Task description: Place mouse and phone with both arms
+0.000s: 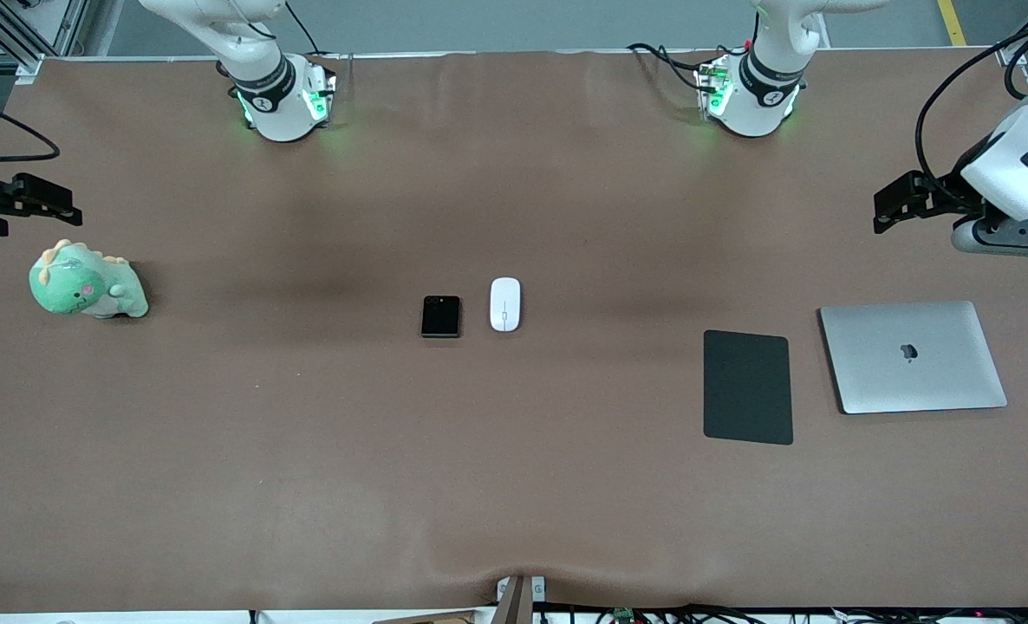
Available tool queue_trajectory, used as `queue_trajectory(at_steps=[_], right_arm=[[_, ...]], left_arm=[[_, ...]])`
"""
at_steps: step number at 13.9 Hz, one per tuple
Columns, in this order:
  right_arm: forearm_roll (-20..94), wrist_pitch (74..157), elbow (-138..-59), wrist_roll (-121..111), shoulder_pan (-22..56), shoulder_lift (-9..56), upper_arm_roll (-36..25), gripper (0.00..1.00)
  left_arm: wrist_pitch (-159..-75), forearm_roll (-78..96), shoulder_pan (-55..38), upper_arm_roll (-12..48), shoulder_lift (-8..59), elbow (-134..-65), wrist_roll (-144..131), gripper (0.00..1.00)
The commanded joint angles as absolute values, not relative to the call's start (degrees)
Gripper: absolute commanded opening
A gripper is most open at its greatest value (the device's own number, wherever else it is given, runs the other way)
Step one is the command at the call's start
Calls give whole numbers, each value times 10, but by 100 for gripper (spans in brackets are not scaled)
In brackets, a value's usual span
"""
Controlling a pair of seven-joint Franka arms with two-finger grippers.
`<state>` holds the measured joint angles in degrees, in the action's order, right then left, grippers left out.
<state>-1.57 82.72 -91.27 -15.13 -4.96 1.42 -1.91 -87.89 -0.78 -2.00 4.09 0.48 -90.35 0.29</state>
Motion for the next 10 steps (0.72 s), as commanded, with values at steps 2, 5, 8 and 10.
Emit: queue_trajectory(at_steps=[2, 5, 8, 10], right_arm=[[-10, 823, -903, -156, -57, 18, -13, 100], [-10, 819, -903, -156, -57, 18, -13, 100], [-10, 818, -903, -158, -57, 18, -13, 100], [-10, 818, -904, -159, -58, 18, -14, 100]], left_arm=[[-876, -8, -18, 42, 10, -896, -3, 100], [-877, -1, -17, 43, 17, -896, -5, 100], [-877, 1, -15, 43, 39, -896, -26, 100], [-877, 0, -25, 47, 53, -895, -30, 100]])
